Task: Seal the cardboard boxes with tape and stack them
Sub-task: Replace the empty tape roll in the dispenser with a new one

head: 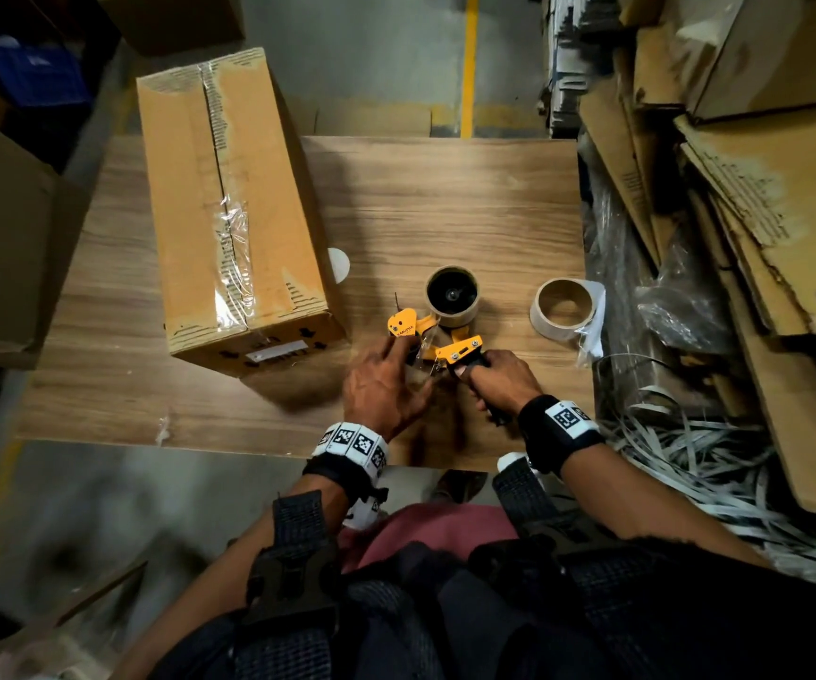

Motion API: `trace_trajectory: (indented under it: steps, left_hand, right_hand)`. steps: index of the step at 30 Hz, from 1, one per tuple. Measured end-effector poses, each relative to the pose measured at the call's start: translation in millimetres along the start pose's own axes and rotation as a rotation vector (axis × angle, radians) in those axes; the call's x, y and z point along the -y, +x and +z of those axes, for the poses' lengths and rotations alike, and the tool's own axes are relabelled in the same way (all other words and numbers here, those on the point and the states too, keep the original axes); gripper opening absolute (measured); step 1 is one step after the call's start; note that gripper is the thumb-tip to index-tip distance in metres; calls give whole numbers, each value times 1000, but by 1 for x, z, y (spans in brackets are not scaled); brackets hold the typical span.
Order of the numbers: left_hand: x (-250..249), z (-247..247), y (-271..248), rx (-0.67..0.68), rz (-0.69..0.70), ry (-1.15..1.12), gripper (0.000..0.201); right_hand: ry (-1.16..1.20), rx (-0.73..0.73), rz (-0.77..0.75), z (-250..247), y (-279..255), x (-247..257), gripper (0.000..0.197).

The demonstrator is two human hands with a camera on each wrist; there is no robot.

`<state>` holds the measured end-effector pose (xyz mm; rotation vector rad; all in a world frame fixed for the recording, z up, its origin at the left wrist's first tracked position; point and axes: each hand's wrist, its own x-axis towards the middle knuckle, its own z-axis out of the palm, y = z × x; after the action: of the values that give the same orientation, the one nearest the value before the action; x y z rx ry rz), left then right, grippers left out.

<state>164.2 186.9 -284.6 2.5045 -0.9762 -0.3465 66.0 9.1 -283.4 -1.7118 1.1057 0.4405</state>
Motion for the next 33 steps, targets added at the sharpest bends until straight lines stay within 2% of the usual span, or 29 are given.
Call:
trace_trajectory:
  steps: [1, 3, 6, 8, 11, 15, 23, 27, 30, 33]
  left_hand:
    - [-3, 2, 2, 9, 34, 49, 54]
    - [-9, 5, 5, 10, 18, 81, 44]
    - [-8, 10, 6, -40, -23, -57, 20]
    - [-4, 12, 3, -103, -66, -170, 11]
    - [2, 9, 3, -181, -162, -243, 10]
    - [18, 6, 6, -95, -250, -182, 10]
    - [31, 11, -12, -20, -251, -237, 7]
    - [38, 12, -7, 44, -324, -258, 4]
    - [44, 17, -10, 65, -352, -281, 4]
    - [46, 19, -15, 21, -299, -315, 5]
  right_hand:
    - [13, 2, 4, 0, 1, 0, 34]
    - [41, 6, 15, 0, 2, 0, 34]
    - [76, 9, 23, -1, 1, 1, 26]
    - [81, 7, 29, -1, 1, 2, 24]
    - [10, -17, 13, -2, 2, 2, 27]
    - [24, -43, 33, -2, 0, 3, 29]
    - [40, -56, 29, -2, 1, 3, 28]
    - [20, -44, 34, -4, 1, 3, 28]
    - [-183, -79, 6, -3, 1, 5, 42]
    - [-405, -216, -116, 2, 0, 0, 56]
